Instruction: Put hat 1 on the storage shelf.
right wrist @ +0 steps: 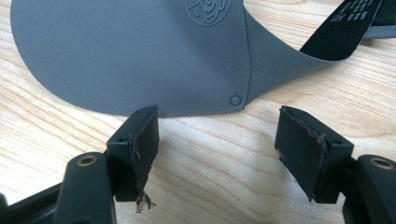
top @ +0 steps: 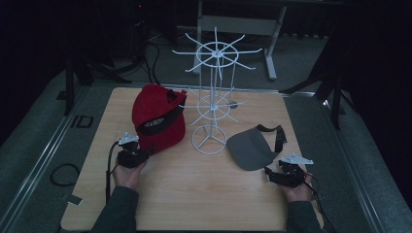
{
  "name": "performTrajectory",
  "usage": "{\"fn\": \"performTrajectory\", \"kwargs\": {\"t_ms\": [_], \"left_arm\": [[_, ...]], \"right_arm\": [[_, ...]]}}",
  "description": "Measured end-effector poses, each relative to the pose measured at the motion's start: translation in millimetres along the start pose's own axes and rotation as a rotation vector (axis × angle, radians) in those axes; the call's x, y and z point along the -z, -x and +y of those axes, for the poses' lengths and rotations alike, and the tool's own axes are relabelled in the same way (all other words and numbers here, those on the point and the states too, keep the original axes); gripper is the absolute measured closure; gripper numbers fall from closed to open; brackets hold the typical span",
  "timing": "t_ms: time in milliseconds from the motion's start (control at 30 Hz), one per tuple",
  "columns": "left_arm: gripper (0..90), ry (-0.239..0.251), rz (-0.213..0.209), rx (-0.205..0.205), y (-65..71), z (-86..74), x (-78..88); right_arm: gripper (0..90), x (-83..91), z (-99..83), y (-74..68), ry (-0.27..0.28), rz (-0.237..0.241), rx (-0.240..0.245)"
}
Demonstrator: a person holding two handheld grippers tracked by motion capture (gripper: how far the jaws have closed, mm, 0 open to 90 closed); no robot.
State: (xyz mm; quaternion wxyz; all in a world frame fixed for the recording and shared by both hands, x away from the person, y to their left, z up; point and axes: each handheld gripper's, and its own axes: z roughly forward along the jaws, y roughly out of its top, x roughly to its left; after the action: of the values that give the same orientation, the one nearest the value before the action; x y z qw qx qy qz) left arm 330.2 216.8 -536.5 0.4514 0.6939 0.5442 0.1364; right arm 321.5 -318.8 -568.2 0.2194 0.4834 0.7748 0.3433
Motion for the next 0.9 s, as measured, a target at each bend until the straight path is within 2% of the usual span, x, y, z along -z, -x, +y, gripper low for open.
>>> {"fn": "performTrajectory", "kwargs": {"t_ms": [167, 500, 700, 900], "left_arm": [[86.0, 0.025, 0.013, 0.013, -4.2, 7.5, 7.8], [86.0, 0.053, 0.019, -0.004, -4.3, 19.1, 16.5], [86.0, 0.073, 0.022, -0.016, -1.8, 28.8, 21.9], [85.9, 0.091, 0.026, -0.019, -0.4, 36.4, 26.5]], "right_arm": [[30.2, 0.0, 0.0, 0.0, 0.000, 0.000, 0.000], [30.1, 0.0, 0.0, 1.0, -0.001, 0.007, 0.007], [30.1, 1.2, -1.1, 5.0, 0.001, 0.042, 0.036], [30.0, 1.5, -1.3, 6.1, 0.000, 0.050, 0.044]]}}
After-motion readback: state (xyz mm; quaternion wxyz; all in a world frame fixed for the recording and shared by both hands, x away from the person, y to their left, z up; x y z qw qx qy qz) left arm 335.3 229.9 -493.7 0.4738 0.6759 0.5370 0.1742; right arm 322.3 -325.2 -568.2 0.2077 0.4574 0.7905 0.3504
